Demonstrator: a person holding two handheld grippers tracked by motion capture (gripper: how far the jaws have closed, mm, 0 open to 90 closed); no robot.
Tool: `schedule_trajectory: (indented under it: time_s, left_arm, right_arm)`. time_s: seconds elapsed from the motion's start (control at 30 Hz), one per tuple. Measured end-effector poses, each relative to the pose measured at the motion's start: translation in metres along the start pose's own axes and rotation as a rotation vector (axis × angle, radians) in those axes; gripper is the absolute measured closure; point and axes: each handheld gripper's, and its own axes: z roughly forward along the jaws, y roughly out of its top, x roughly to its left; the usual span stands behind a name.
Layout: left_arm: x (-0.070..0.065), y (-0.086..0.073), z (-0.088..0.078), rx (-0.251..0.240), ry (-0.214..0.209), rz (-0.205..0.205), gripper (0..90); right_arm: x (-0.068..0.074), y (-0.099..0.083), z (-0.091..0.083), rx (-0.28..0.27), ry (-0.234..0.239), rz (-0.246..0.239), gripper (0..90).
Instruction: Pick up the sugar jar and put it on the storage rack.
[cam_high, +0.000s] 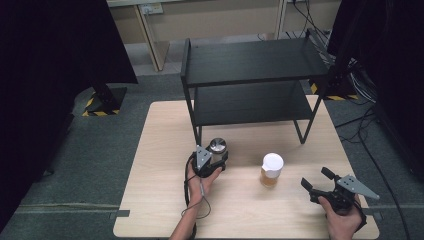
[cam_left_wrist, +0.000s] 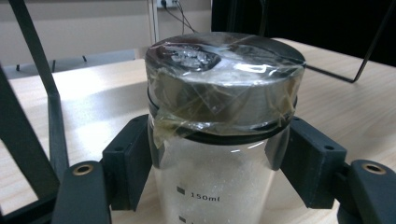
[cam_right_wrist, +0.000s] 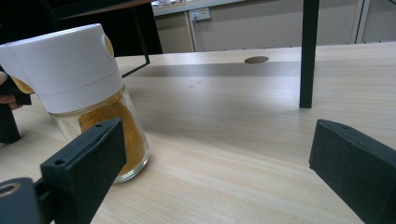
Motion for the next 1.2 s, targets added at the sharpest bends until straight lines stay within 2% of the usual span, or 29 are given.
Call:
schedule_trajectory:
  time_s: [0.43,0.77,1.2]
  left_arm:
    - [-0.010,0.008,-0.033,-0.151,0.009,0.009,30.8]
    - [-0.012,0.025,-0.050,-0.206,0.043,0.031,30.8]
    - [-0.022,0.042,-0.057,-0.234,0.078,0.054,30.9]
  right_arm:
    - [-0.001,0.000,0.000,0.000,0.000,0.005,4.2]
    - [0.000,0.000,0.000,0.001,-0.001,0.006,4.3]
    - [-0.001,0.000,0.000,-0.001,0.001,0.011,4.3]
